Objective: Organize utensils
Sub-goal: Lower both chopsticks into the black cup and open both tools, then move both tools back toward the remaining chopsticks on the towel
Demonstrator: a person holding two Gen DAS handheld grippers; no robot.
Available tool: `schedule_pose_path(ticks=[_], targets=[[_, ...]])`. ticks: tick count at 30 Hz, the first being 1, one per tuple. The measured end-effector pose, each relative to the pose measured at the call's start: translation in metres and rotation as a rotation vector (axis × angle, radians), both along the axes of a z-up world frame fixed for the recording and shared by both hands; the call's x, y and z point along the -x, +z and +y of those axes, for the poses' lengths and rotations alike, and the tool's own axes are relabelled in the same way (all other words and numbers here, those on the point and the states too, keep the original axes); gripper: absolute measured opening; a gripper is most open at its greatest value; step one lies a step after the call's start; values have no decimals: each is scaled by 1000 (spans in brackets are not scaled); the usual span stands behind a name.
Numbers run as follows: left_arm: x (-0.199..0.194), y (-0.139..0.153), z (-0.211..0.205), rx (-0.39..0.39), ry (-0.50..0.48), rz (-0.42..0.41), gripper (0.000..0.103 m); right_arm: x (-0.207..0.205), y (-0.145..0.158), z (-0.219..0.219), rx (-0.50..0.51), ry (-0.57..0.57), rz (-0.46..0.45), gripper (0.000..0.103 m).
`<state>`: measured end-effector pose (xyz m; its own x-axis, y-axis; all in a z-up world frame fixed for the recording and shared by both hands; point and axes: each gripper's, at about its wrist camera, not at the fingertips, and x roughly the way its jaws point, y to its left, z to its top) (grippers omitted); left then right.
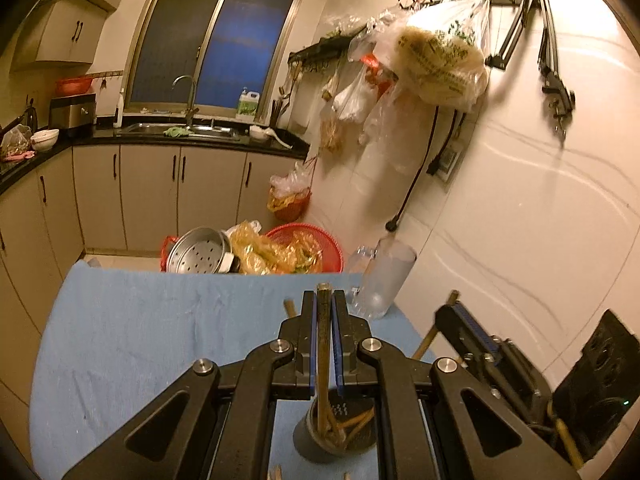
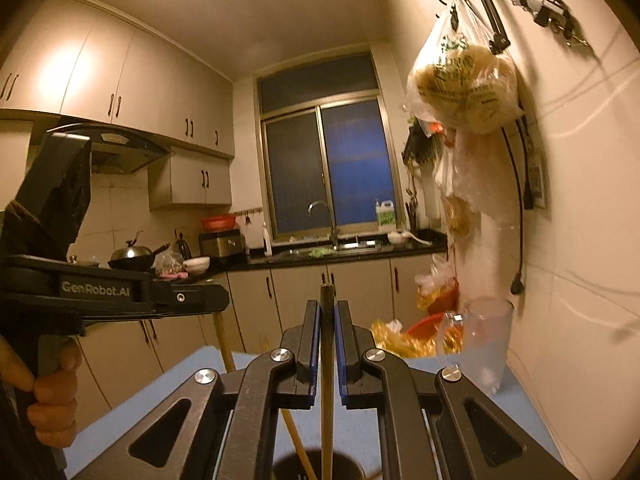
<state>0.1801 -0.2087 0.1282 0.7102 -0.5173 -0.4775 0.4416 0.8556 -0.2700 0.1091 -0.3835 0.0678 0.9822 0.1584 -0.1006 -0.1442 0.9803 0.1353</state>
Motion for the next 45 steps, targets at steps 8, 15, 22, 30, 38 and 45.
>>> schedule_pose_path(ticks=[8, 15, 22, 30, 38, 45], targets=[[19, -17, -8, -59, 6, 10, 8, 28, -12, -5, 36, 0, 60, 8], [30, -12, -14, -87, 5, 0, 8, 38, -13, -8, 38, -5, 89, 11], [45, -9, -16, -107, 9, -7, 14, 56, -3, -12, 43, -10, 74, 27], [83, -4, 0, -121, 32, -46, 69, 94, 8, -14, 23, -7, 84, 61], [130, -18, 29, -224, 72, -24, 73, 138, 5, -9, 13, 29, 163, 72], [147, -58, 68, -203, 113, 134, 73, 155, -19, -3, -42, 96, 346, 72]])
